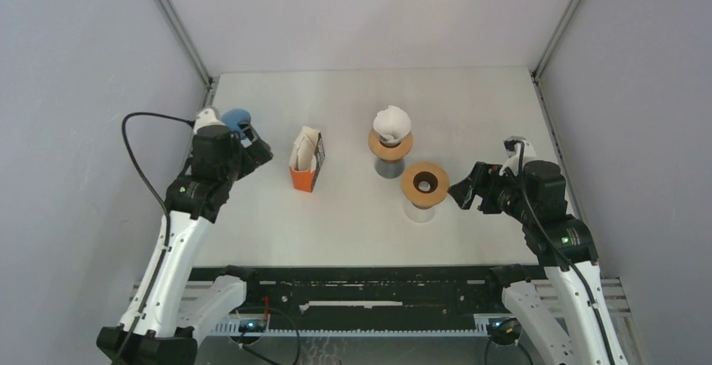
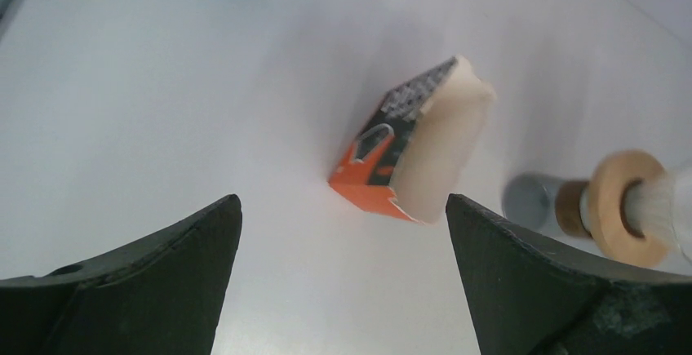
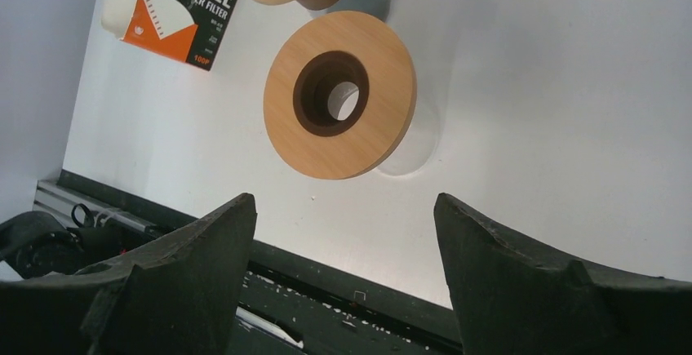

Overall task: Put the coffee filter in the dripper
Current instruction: Pick up a coffee dripper from the corner of the board.

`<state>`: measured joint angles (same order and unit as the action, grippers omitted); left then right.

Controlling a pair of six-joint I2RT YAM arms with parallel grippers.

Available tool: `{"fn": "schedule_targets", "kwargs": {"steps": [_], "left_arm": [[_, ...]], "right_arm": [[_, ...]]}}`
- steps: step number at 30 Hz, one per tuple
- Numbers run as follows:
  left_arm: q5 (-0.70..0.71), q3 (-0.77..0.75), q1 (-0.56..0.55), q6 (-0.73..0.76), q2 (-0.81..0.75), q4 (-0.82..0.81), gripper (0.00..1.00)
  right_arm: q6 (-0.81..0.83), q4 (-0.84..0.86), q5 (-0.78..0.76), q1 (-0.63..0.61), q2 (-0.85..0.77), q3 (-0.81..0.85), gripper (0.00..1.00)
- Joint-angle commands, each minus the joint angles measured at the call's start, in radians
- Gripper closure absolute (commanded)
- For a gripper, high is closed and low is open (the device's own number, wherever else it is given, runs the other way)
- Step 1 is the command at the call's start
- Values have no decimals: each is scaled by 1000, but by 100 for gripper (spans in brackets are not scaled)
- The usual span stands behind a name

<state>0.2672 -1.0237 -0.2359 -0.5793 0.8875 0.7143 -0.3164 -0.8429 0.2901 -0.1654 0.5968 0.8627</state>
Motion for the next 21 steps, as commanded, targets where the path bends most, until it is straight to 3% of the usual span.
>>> {"fn": "schedule_targets", "kwargs": {"steps": [1,9,15,21], "left_arm": [[-97,17,177,-55,-6,-24,0],[-291,25,457,-88,175,-183,0],[-323,2,562,-132,358,-299,5],[-437,-40,623,-173,564,-430,16]], "right_arm": [[38,5,-39,-35,-7,30,12],[38,36,-59,-33,-22,26,11],[37,52,-100,-16,-17,27,10],[31,58,-122,25,6,27,10]]}}
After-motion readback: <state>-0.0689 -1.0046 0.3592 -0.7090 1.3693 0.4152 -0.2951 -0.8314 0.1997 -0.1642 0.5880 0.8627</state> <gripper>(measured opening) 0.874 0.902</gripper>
